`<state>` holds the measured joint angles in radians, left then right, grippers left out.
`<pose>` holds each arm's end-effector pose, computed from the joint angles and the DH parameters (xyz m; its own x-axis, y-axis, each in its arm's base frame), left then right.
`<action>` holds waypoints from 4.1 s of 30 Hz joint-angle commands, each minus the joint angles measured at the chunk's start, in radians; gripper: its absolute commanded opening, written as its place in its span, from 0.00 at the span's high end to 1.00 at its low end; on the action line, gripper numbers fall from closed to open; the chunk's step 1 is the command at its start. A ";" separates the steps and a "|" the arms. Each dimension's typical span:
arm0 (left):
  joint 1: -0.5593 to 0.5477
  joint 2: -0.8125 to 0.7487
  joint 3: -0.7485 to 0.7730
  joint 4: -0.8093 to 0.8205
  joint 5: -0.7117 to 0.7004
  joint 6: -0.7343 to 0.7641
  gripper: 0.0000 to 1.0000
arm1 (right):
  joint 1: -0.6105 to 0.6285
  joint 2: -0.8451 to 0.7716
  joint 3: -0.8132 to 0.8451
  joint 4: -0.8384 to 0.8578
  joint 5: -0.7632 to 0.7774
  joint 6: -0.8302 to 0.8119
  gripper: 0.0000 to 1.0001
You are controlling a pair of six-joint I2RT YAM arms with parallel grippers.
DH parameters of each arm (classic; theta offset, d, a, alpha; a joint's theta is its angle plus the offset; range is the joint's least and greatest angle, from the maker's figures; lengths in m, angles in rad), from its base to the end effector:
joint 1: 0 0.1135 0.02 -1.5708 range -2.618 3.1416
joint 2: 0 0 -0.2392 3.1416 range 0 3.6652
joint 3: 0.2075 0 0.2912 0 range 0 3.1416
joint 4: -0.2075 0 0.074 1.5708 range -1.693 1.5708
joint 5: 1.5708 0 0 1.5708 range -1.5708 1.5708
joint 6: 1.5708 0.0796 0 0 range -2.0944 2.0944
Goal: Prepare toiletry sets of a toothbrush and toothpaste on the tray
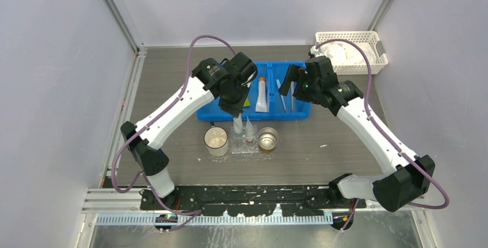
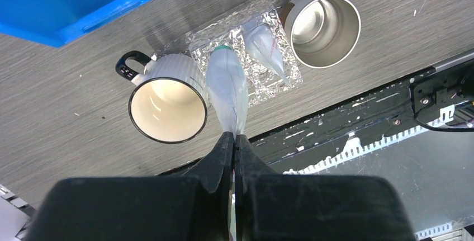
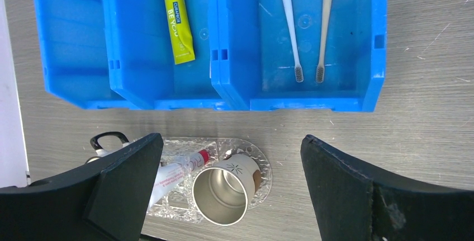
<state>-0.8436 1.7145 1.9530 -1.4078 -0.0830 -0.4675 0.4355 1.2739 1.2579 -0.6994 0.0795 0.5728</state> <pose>0.2555 -0.2772 0.3347 -0.8720 0.3044 -0.3833 0.3696 0.9229 -0.1080 0.3215 0.1426 0.2971 -0.6982 0.2710 -0.6626 0.0146 0.9308 0.3653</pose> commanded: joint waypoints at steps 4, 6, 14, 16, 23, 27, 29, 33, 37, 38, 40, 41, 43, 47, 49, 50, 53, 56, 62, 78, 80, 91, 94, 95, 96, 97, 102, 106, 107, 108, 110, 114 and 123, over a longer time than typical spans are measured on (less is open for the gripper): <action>-0.003 -0.018 -0.016 0.058 -0.003 0.000 0.99 | -0.010 -0.032 -0.025 0.058 -0.015 -0.015 0.00; -0.003 -0.018 -0.021 0.064 -0.003 0.000 0.99 | -0.012 -0.032 -0.031 0.061 -0.017 -0.014 0.00; -0.003 -0.021 -0.067 0.096 -0.002 -0.004 0.99 | -0.020 -0.031 -0.054 0.076 -0.028 -0.014 0.00; -0.003 -0.023 -0.080 0.103 0.000 -0.006 0.99 | -0.023 -0.030 -0.061 0.082 -0.033 -0.013 0.00; -0.003 -0.025 -0.121 0.126 -0.003 -0.012 0.99 | -0.028 -0.027 -0.074 0.091 -0.045 -0.012 0.00; -0.003 -0.037 -0.147 0.140 0.008 -0.024 0.99 | -0.031 -0.026 -0.079 0.095 -0.049 -0.011 0.00; -0.003 -0.048 -0.166 0.151 0.009 -0.029 0.99 | -0.033 -0.026 -0.082 0.097 -0.050 -0.011 0.00; -0.003 -0.059 -0.199 0.170 0.001 -0.031 0.99 | -0.035 -0.022 -0.090 0.108 -0.063 -0.004 0.00; -0.003 -0.057 -0.215 0.195 0.006 -0.031 0.98 | -0.034 -0.022 -0.092 0.110 -0.066 -0.002 0.00; -0.003 -0.058 -0.219 0.205 0.008 -0.030 0.98 | -0.036 -0.022 -0.093 0.110 -0.066 -0.003 0.00; -0.003 -0.057 -0.228 0.222 0.007 -0.030 0.98 | -0.036 -0.024 -0.095 0.110 -0.065 -0.004 0.00; -0.003 -0.056 -0.231 0.227 0.012 -0.031 0.98 | -0.036 -0.025 -0.096 0.112 -0.066 -0.004 0.00; -0.003 -0.057 -0.239 0.238 0.015 -0.032 0.97 | -0.037 -0.022 -0.099 0.115 -0.067 -0.004 0.00; -0.003 -0.070 -0.266 0.255 0.009 -0.038 0.97 | -0.037 -0.020 -0.104 0.117 -0.067 -0.004 0.00; -0.003 -0.074 -0.281 0.263 0.009 -0.041 0.96 | -0.037 -0.021 -0.107 0.121 -0.067 -0.005 0.00; -0.003 -0.074 -0.288 0.264 0.008 -0.044 0.96 | -0.037 -0.020 -0.109 0.121 -0.067 -0.004 0.00; -0.003 -0.074 -0.304 0.266 0.010 -0.047 0.91 | -0.040 -0.018 -0.112 0.124 -0.067 -0.005 0.00; -0.003 -0.073 -0.311 0.271 0.010 -0.050 0.85 | -0.041 -0.015 -0.111 0.124 -0.066 -0.004 0.00; -0.003 -0.082 -0.300 0.273 0.010 -0.055 0.74 | -0.041 -0.008 -0.100 0.123 -0.067 -0.005 0.00; -0.004 -0.234 -0.173 0.182 -0.174 -0.058 0.61 | -0.041 0.261 0.194 0.090 -0.191 -0.045 0.31; -0.003 -0.276 -0.191 0.198 -0.216 -0.056 0.59 | -0.039 0.346 0.262 0.099 -0.265 -0.055 0.32; 0.007 -0.316 -0.260 0.225 -0.252 -0.012 0.55 | 0.049 0.766 0.584 0.018 -0.302 -0.125 0.28; 0.014 -0.321 -0.275 0.237 -0.243 0.001 0.54 | 0.086 0.828 0.629 0.011 -0.227 -0.135 0.29; 0.017 -0.322 -0.279 0.240 -0.242 0.004 0.54 | 0.093 0.847 0.643 0.008 -0.201 -0.138 0.29; 0.020 -0.326 -0.284 0.245 -0.239 0.008 0.54 | 0.100 0.864 0.654 0.008 -0.180 -0.138 0.29; 0.022 -0.328 -0.289 0.250 -0.235 0.011 0.54 | 0.104 0.881 0.663 0.012 -0.174 -0.136 0.30; 0.036 -0.341 -0.315 0.269 -0.216 0.021 0.54 | 0.107 0.942 0.675 0.046 -0.150 -0.107 0.32; 0.042 -0.351 -0.340 0.285 -0.203 0.023 0.54 | 0.107 0.949 0.630 0.111 -0.111 -0.087 0.35; 0.043 -0.352 -0.346 0.290 -0.199 0.023 0.54 | 0.106 0.949 0.616 0.132 -0.102 -0.083 0.36; 0.044 -0.353 -0.351 0.294 -0.196 0.024 0.54 | 0.107 0.949 0.598 0.161 -0.098 -0.079 0.36; 0.044 -0.354 -0.361 0.299 -0.190 0.024 0.54 | 0.107 0.946 0.551 0.235 -0.108 -0.069 0.36; 0.044 -0.358 -0.373 0.307 -0.183 0.024 0.54 | 0.107 0.938 0.467 0.389 -0.153 -0.027 0.37; 0.046 -0.359 -0.401 0.328 -0.172 0.024 0.55 | 0.107 0.922 0.371 0.597 -0.193 0.022 0.38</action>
<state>-0.8028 1.3869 1.5620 -1.1275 -0.2653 -0.4587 0.5446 2.2333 1.6604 -0.2077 -0.0948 0.5652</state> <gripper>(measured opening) 0.455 0.621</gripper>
